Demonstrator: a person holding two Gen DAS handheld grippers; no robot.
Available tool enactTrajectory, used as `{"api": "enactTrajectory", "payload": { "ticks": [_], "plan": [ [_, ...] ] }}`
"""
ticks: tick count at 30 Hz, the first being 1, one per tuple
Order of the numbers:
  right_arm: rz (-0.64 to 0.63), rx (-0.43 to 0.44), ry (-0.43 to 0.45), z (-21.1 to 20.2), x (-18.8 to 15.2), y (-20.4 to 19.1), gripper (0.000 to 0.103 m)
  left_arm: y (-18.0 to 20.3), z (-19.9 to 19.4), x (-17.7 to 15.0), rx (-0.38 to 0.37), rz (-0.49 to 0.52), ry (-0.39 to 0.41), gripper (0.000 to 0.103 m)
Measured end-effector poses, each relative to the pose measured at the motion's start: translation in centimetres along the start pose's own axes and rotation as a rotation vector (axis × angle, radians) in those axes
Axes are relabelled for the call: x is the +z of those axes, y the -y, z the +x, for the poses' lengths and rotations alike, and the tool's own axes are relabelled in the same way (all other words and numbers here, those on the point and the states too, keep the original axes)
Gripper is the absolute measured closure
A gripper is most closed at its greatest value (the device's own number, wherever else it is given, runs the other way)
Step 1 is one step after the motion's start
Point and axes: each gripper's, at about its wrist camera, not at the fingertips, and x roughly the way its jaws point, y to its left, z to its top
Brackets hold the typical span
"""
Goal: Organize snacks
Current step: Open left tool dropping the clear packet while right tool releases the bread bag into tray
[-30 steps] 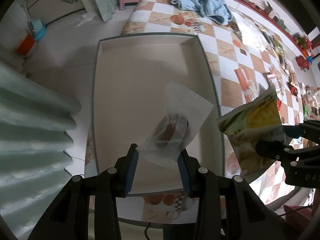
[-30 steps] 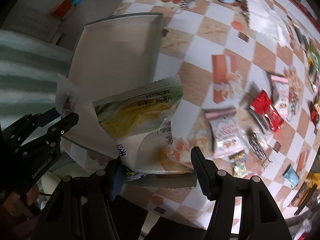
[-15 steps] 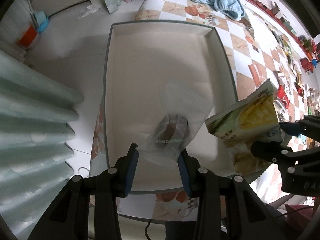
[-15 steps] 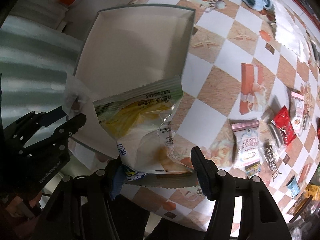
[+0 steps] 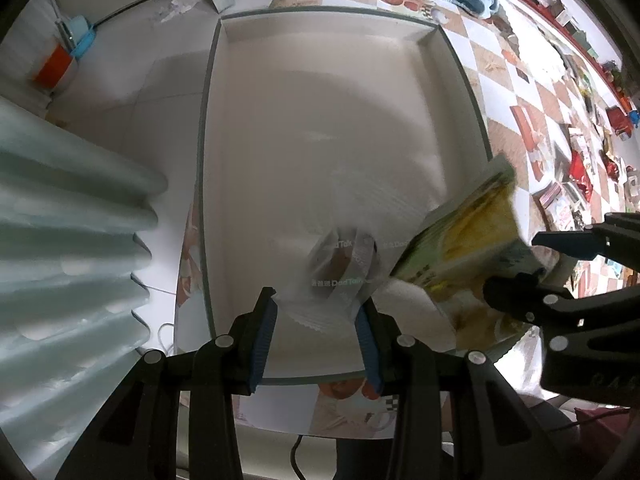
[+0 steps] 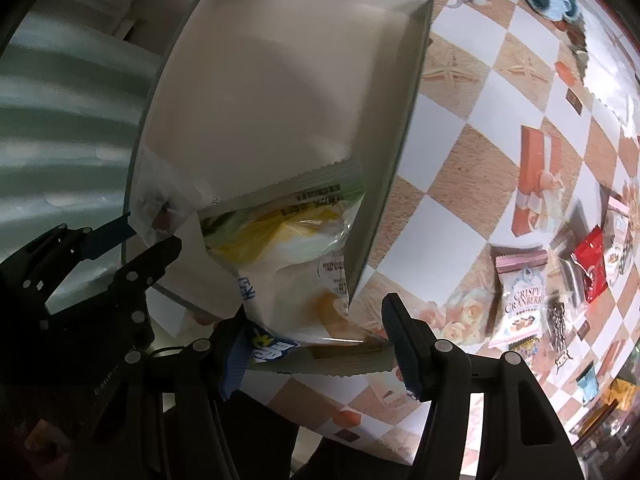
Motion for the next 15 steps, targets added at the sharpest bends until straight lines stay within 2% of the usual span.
{"api": "enactTrajectory", "payload": {
  "ticks": [5,7,8,9,10,12,15],
  "plan": [
    [-0.018,-0.001,-0.032,0.8,0.0,-0.4,0.04,0.3,0.3,-0.1,0.023,0.007,-0.011,0.06],
    [-0.021,-0.005,-0.042,1.0,0.0,-0.3,0.037,0.4,0.4,-0.1,0.035,0.008,-0.012,0.054],
    [-0.021,-0.012,-0.043,1.1,0.0,-0.4,0.03,0.4,0.3,-0.1,0.031,0.007,-0.01,0.051],
    [-0.017,-0.024,-0.037,1.0,0.0,-0.2,0.019,0.5,0.2,-0.1,0.038,0.006,-0.006,0.044],
    [-0.012,-0.032,-0.03,0.8,0.0,-0.1,0.018,0.5,0.1,-0.1,0.046,0.006,-0.002,0.033],
    [0.006,-0.024,-0.028,0.7,-0.2,0.5,0.018,0.7,-0.3,0.0,0.066,0.002,0.021,0.024],
    [0.041,-0.021,-0.026,0.5,-0.6,1.6,0.018,0.8,-0.8,0.2,0.072,0.005,0.033,0.024]
  ]
}}
